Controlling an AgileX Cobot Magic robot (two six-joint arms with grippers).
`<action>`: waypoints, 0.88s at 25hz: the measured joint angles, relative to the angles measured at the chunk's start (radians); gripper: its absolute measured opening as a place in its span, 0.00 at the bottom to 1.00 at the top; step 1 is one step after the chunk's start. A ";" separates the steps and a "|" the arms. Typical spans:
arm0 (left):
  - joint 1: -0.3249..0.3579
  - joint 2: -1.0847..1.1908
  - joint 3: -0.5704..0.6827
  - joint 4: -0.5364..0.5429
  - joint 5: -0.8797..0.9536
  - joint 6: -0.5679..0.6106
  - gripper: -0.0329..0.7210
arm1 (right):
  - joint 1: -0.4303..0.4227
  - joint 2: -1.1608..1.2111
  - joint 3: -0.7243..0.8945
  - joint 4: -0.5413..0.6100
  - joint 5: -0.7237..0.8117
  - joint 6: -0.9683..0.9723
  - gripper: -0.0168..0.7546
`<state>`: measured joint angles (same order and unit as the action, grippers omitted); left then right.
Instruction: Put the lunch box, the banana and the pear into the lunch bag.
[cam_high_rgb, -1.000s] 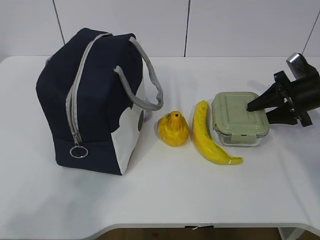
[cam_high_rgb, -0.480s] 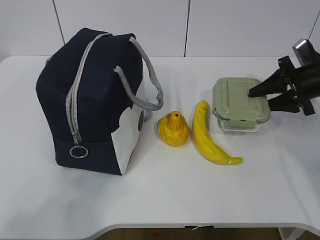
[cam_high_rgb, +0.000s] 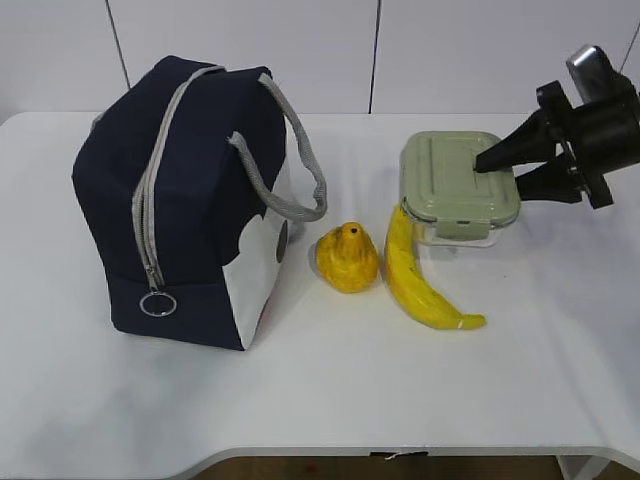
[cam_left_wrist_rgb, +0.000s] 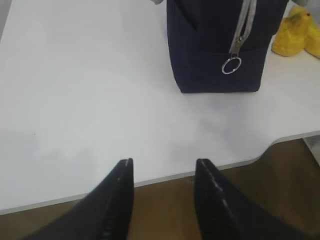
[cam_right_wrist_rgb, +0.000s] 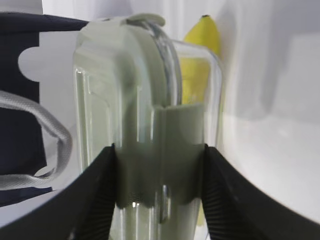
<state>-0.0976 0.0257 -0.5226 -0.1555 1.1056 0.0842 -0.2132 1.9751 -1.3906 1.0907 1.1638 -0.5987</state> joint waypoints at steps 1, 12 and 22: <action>0.000 0.010 0.000 -0.008 -0.002 0.000 0.45 | 0.002 -0.013 0.002 0.000 0.001 0.004 0.51; 0.000 0.215 -0.138 -0.081 -0.120 0.000 0.45 | 0.017 -0.121 0.002 0.028 0.005 0.058 0.51; 0.000 0.519 -0.169 -0.159 -0.287 0.000 0.49 | 0.086 -0.214 0.002 0.076 0.020 0.088 0.51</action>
<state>-0.0976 0.5445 -0.6915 -0.3150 0.8191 0.0842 -0.1277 1.7607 -1.3884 1.1666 1.1842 -0.5111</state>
